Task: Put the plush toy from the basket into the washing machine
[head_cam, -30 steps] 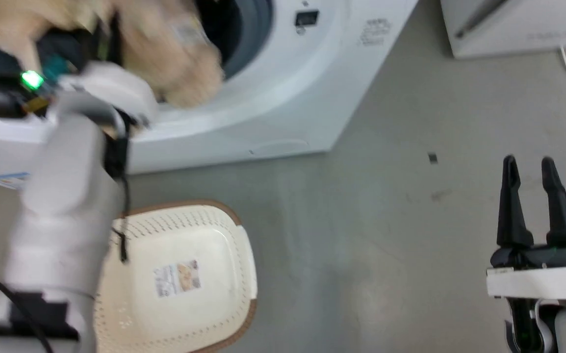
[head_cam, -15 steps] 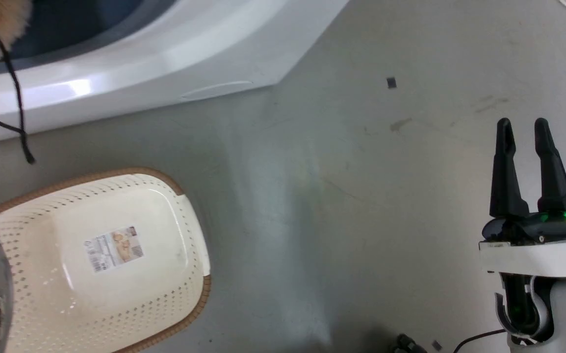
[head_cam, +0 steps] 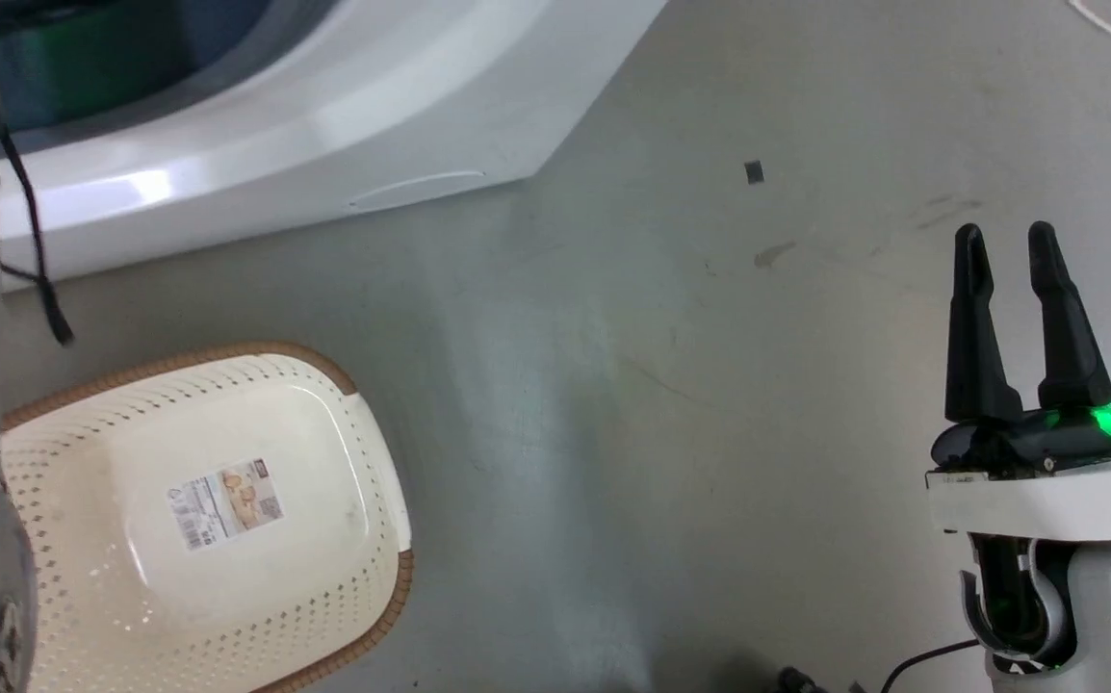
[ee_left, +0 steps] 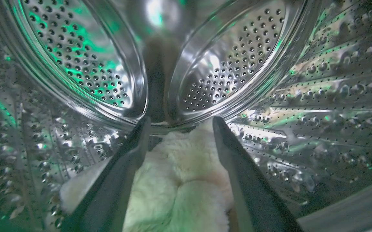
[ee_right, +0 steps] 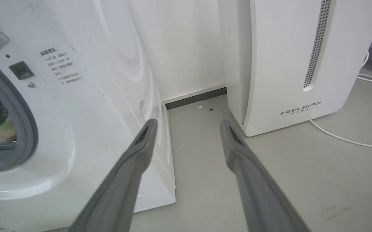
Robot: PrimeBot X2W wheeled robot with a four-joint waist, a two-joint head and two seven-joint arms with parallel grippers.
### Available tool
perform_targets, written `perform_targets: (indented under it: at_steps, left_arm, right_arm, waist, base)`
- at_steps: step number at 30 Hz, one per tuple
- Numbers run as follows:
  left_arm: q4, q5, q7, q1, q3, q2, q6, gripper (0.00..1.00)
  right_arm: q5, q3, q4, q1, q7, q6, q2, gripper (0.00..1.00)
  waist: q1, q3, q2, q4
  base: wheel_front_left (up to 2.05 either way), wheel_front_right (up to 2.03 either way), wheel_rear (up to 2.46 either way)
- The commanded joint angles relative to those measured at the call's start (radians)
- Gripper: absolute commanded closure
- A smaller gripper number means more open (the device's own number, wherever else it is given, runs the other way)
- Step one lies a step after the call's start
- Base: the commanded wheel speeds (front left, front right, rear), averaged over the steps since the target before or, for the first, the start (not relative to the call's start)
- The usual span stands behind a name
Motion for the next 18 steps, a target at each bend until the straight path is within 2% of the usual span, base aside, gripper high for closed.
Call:
perform_targets:
  at_steps: [1,10,18]
  left_arm:
    - [-0.011,-0.001,-0.005,0.044,0.003,-0.008,0.0,0.0]
    - [-0.148,-0.014,-0.005,0.296,0.036,-0.083,0.019,0.0]
    - [-0.372,0.024,-0.005,0.565,0.045,-0.16,0.05,0.0]
  right_arm:
    - [-0.007,-0.007,0.002,0.01,-0.004,-0.001,0.0,0.0]
    - [-0.076,-0.032,0.014,0.055,-0.004,-0.001,0.0,0.0]
    - [-0.133,-0.053,0.019,0.117,-0.004,-0.001,0.0,0.0]
  waist:
    - [-0.0001,-0.041,0.0,0.024]
    - [-0.0001,-0.184,0.0,0.105]
    - [-0.0001,-0.308,0.0,0.181]
  base:
    - [0.0,0.0,0.0]
    - [0.0,0.0,0.0]
    - [0.0,0.0,0.0]
